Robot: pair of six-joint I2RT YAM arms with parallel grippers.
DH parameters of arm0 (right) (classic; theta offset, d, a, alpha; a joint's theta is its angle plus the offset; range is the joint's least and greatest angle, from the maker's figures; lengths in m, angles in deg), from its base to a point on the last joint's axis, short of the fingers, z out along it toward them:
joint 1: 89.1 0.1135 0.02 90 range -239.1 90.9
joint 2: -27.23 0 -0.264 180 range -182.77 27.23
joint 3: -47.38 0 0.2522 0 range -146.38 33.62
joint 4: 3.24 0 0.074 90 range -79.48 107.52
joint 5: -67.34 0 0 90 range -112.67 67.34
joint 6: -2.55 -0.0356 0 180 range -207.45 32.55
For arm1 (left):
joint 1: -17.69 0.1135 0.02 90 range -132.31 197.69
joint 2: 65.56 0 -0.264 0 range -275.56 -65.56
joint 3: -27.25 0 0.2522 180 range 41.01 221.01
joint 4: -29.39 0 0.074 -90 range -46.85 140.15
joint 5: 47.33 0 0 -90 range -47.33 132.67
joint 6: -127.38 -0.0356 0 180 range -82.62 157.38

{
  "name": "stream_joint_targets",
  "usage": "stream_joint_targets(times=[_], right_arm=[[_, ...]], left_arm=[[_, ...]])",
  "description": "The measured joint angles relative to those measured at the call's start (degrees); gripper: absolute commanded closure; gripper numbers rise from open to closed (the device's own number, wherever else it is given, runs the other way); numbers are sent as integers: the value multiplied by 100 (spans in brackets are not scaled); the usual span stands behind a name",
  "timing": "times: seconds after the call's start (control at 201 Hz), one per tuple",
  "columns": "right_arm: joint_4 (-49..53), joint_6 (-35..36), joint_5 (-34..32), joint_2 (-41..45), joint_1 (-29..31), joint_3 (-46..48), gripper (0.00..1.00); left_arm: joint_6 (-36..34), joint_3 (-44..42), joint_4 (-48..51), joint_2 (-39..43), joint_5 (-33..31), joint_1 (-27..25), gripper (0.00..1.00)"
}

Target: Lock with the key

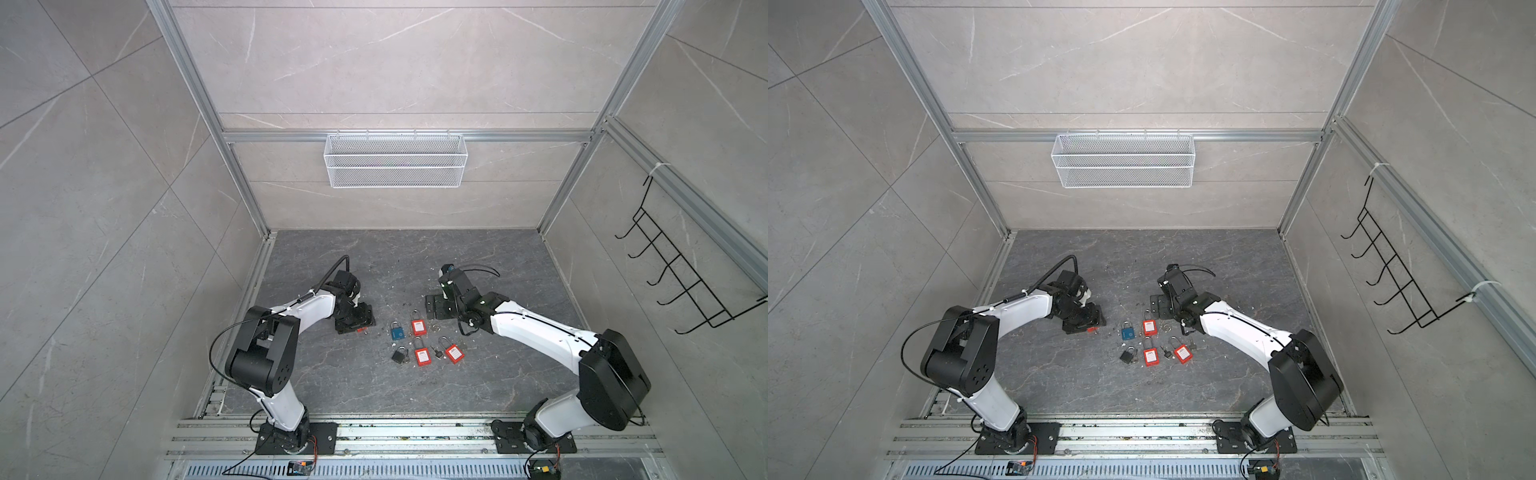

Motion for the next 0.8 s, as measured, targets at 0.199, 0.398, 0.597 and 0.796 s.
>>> stream_joint_targets(times=[0.199,0.398,0.597,0.796], right_arm=[[249,400,387,-459,374,-699,17],[850,739,752,-1598,994,-2133,29],[1604,901,920,-2887,1456,-3611,29],[2461,990,914,-4063,1784,-5084,25]], left_arm=[[96,13,44,1027,42,249,24],[46,31,116,1974,111,1633,23],[-35,-142,157,2118,472,2551,23],[-170,-540,236,2221,678,2647,22]])
